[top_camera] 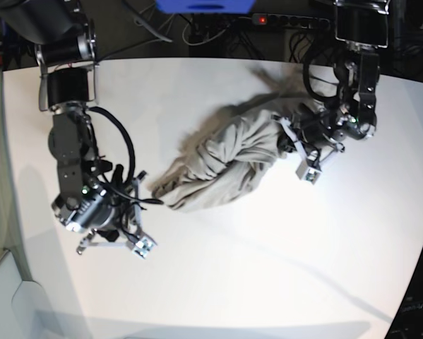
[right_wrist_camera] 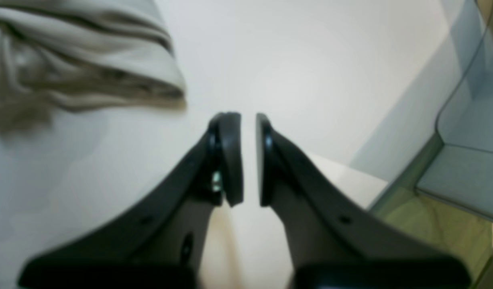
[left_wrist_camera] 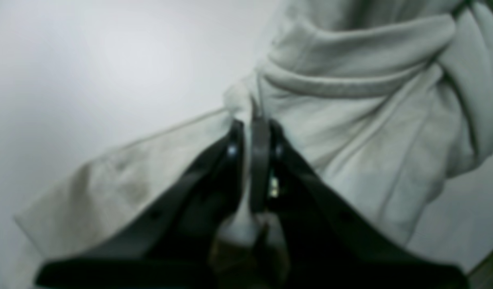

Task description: Layout the t-shirt on the table in an organized manner, then fold the t-shirt properly

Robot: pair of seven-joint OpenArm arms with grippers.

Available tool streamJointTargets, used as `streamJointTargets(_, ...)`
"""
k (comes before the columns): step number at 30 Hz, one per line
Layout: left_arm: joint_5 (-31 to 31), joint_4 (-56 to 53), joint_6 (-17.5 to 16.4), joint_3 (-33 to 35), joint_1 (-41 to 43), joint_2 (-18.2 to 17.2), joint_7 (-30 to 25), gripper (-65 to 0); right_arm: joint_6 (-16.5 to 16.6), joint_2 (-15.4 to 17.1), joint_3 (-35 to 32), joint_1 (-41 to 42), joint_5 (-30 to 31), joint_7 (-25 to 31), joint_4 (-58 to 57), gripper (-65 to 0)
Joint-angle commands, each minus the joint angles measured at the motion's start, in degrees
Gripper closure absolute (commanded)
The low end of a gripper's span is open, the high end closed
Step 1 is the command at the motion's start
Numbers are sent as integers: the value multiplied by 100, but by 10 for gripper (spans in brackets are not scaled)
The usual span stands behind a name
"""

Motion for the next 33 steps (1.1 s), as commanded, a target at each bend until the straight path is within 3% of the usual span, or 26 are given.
streamJointTargets(1, 20, 222, 21, -5, -68, -70, 70, -5, -25, -3, -9, 163, 34, 77, 95, -90)
streamJointTargets(11, 12, 582, 30, -14, -68, -53, 210, -2, -25, -3, -9, 48, 34, 77, 95, -90)
streamJointTargets(15, 12, 1215, 30, -14, 108, -53, 210, -2, -25, -91, -71, -40, 51, 77, 95, -94)
streamJointTargets(20, 38, 2076, 65, -14, 275, -53, 202, -2, -25, -108, -792, -31, 51, 77, 95, -94)
streamJointTargets(30, 73, 2841, 65, -260, 574, -70, 140, -2, -25, -232, -1425, 31, 34, 103, 95, -97)
streamJointTargets(33, 73, 2833, 65, -453, 582, -70, 158, -2, -25, -232, -1741, 57, 34, 85, 95, -148)
